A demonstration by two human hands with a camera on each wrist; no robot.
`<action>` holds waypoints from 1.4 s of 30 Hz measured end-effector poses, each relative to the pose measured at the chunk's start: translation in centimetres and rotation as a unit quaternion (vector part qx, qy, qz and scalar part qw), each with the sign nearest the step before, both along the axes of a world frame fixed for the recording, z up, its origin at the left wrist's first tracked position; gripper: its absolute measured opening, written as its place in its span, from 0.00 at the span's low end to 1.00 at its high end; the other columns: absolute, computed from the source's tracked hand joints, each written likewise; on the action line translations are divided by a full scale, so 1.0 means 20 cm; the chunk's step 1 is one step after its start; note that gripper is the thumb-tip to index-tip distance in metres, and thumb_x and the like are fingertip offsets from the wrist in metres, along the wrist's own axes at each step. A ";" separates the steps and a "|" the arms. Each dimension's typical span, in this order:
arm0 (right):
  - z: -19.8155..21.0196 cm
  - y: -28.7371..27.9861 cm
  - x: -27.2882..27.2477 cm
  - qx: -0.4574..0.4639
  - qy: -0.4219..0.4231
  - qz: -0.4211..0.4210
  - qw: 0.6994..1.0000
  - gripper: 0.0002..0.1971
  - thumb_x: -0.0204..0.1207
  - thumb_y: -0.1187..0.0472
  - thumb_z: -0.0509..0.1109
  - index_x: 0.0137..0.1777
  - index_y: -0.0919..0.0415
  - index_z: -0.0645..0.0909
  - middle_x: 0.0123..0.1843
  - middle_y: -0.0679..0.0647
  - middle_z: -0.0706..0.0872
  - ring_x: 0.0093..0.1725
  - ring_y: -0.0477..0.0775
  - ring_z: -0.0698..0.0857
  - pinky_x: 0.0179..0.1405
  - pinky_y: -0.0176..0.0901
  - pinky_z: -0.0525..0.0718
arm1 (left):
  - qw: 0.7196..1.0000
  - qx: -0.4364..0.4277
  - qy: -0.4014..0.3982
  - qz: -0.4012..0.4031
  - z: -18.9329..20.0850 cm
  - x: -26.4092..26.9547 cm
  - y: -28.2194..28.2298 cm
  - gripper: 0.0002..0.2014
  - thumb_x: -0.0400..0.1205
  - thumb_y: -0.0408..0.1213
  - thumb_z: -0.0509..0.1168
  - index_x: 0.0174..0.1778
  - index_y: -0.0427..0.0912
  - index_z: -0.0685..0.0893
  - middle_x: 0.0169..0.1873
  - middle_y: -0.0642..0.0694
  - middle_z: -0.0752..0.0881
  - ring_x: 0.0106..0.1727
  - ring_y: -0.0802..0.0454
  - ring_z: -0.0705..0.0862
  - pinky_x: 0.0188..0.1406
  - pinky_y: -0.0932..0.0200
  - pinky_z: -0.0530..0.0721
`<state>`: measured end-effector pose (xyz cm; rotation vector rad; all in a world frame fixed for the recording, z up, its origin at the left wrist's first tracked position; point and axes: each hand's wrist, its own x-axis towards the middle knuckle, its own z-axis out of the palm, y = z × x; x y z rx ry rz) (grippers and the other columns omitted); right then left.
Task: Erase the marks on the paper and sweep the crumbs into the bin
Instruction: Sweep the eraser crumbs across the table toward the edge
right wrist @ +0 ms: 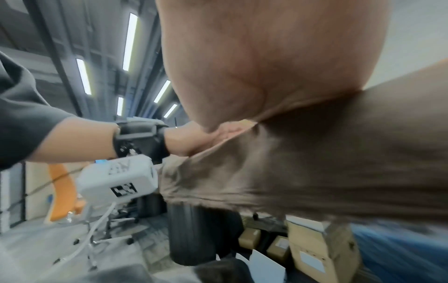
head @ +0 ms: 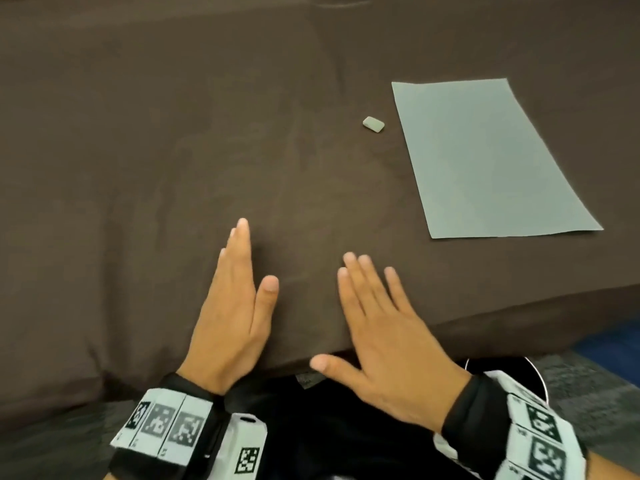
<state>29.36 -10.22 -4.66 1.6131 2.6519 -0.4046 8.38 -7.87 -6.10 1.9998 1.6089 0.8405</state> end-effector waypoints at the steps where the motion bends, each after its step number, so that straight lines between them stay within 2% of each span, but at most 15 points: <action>1: 0.01 0.00 -0.05 0.015 0.004 0.014 1.000 0.47 0.79 0.32 0.49 0.83 0.71 0.46 0.85 0.67 0.42 0.85 0.64 0.41 0.80 0.65 0.49 | 1.000 0.000 -0.019 0.014 -0.01 0.00 0.00 0.37 0.86 0.65 0.38 0.87 0.48 0.42 0.87 0.54 0.48 0.85 0.62 0.47 0.84 0.51 0.51; 3: 0.02 0.00 -0.14 0.045 -0.016 0.041 0.998 0.49 0.72 0.41 0.63 0.83 0.72 0.47 0.85 0.69 0.43 0.84 0.67 0.43 0.79 0.71 0.54 | 0.996 0.010 -0.079 0.031 -0.03 0.00 0.01 0.34 0.85 0.66 0.38 0.85 0.54 0.44 0.86 0.54 0.51 0.85 0.62 0.50 0.83 0.57 0.53; 4: 0.03 0.00 -0.18 0.051 -0.033 0.060 0.996 0.52 0.68 0.44 0.67 0.83 0.72 0.45 0.84 0.70 0.41 0.84 0.68 0.41 0.78 0.73 0.52 | 0.992 0.015 -0.119 0.041 -0.03 -0.01 0.01 0.33 0.85 0.66 0.39 0.84 0.56 0.45 0.86 0.53 0.53 0.85 0.61 0.52 0.83 0.59 0.53; 6: 0.05 0.02 -0.29 0.053 -0.072 0.096 0.991 0.58 0.64 0.47 0.72 0.83 0.72 0.40 0.84 0.70 0.35 0.83 0.68 0.34 0.76 0.76 0.44 | 0.980 0.015 -0.189 0.063 -0.03 -0.02 0.02 0.35 0.83 0.70 0.40 0.84 0.56 0.47 0.86 0.51 0.56 0.85 0.61 0.54 0.82 0.61 0.54; 8: 0.05 0.04 -0.38 0.051 -0.115 0.115 0.985 0.59 0.67 0.45 0.72 0.82 0.71 0.34 0.82 0.69 0.30 0.81 0.68 0.29 0.76 0.77 0.39 | 0.976 -0.001 -0.208 0.065 -0.03 -0.04 0.02 0.41 0.81 0.72 0.39 0.86 0.52 0.47 0.85 0.52 0.57 0.84 0.64 0.54 0.81 0.67 0.54; 11: 0.01 0.06 -0.45 0.061 -0.138 0.100 0.984 0.58 0.70 0.45 0.71 0.82 0.71 0.33 0.83 0.69 0.30 0.81 0.68 0.29 0.74 0.79 0.37 | 0.983 -0.015 -0.178 0.046 -0.03 -0.05 0.01 0.44 0.80 0.74 0.38 0.87 0.49 0.45 0.85 0.53 0.56 0.83 0.66 0.54 0.77 0.74 0.55; 15: -0.02 0.03 -0.28 0.066 -0.138 0.029 0.988 0.59 0.64 0.47 0.75 0.83 0.71 0.40 0.84 0.68 0.36 0.83 0.67 0.36 0.73 0.82 0.38 | 0.996 -0.007 -0.068 0.056 -0.03 -0.03 0.01 0.39 0.83 0.69 0.35 0.87 0.50 0.44 0.85 0.53 0.57 0.84 0.62 0.54 0.85 0.50 0.52; 18: 0.00 0.00 -0.12 0.034 -0.166 -0.016 0.985 0.61 0.63 0.45 0.77 0.82 0.73 0.41 0.84 0.70 0.37 0.83 0.69 0.36 0.71 0.85 0.41 | 0.997 0.003 0.034 0.070 -0.04 -0.01 0.02 0.38 0.85 0.65 0.33 0.87 0.43 0.47 0.85 0.48 0.58 0.86 0.55 0.51 0.85 0.50 0.45; 20: 0.04 -0.01 -0.14 0.021 -0.167 -0.017 0.986 0.61 0.64 0.43 0.76 0.82 0.74 0.41 0.83 0.71 0.36 0.83 0.70 0.35 0.70 0.86 0.41 | 0.994 0.000 0.076 0.075 -0.06 -0.01 0.03 0.37 0.86 0.63 0.33 0.87 0.41 0.48 0.86 0.47 0.57 0.86 0.53 0.50 0.85 0.50 0.44; 26: 0.02 0.08 -0.43 0.060 -0.135 0.071 0.986 0.52 0.75 0.48 0.67 0.83 0.69 0.35 0.83 0.68 0.29 0.81 0.67 0.28 0.72 0.83 0.40 | 0.993 -0.016 0.079 0.087 -0.05 -0.03 0.03 0.39 0.86 0.64 0.31 0.87 0.42 0.50 0.86 0.50 0.56 0.86 0.56 0.52 0.83 0.61 0.43; 30: -0.02 0.10 -0.36 0.055 -0.140 0.044 0.988 0.55 0.71 0.49 0.71 0.83 0.69 0.36 0.83 0.67 0.31 0.82 0.66 0.32 0.72 0.84 0.40 | 0.990 -0.013 0.114 0.086 -0.06 -0.04 0.04 0.39 0.86 0.64 0.31 0.86 0.41 0.51 0.85 0.47 0.58 0.86 0.52 0.53 0.84 0.58 0.45; 33: -0.01 0.10 -0.23 0.030 -0.146 0.003 0.989 0.65 0.60 0.36 0.76 0.83 0.71 0.43 0.85 0.68 0.39 0.84 0.66 0.38 0.71 0.85 0.42 | 0.988 -0.013 0.131 0.084 -0.06 -0.03 0.04 0.37 0.87 0.61 0.32 0.86 0.40 0.51 0.85 0.45 0.59 0.86 0.50 0.53 0.85 0.50 0.49; 36: 0.04 0.09 -0.10 -0.017 -0.106 -0.021 0.994 0.67 0.57 0.20 0.64 0.83 0.70 0.47 0.86 0.65 0.43 0.85 0.63 0.41 0.74 0.82 0.51 | 0.988 -0.015 0.133 0.081 -0.06 -0.03 0.04 0.37 0.87 0.61 0.32 0.86 0.40 0.53 0.84 0.45 0.60 0.86 0.49 0.53 0.85 0.47 0.50; 39: 0.11 0.15 0.03 -0.069 -0.054 -0.054 0.995 0.63 0.62 0.15 0.44 0.83 0.63 0.31 0.83 0.54 0.26 0.82 0.52 0.26 0.81 0.69 0.43 | 0.987 -0.014 0.143 0.074 -0.06 -0.04 0.04 0.36 0.88 0.60 0.33 0.86 0.40 0.52 0.85 0.45 0.59 0.86 0.50 0.52 0.85 0.46 0.50; 42: 0.12 0.24 0.09 -0.070 -0.062 -0.047 0.995 0.59 0.65 0.17 0.39 0.82 0.60 0.26 0.82 0.51 0.22 0.79 0.49 0.22 0.83 0.63 0.40 | 0.985 -0.015 0.159 0.067 -0.06 -0.04 0.04 0.36 0.88 0.61 0.31 0.86 0.40 0.51 0.85 0.45 0.58 0.86 0.50 0.51 0.85 0.45 0.49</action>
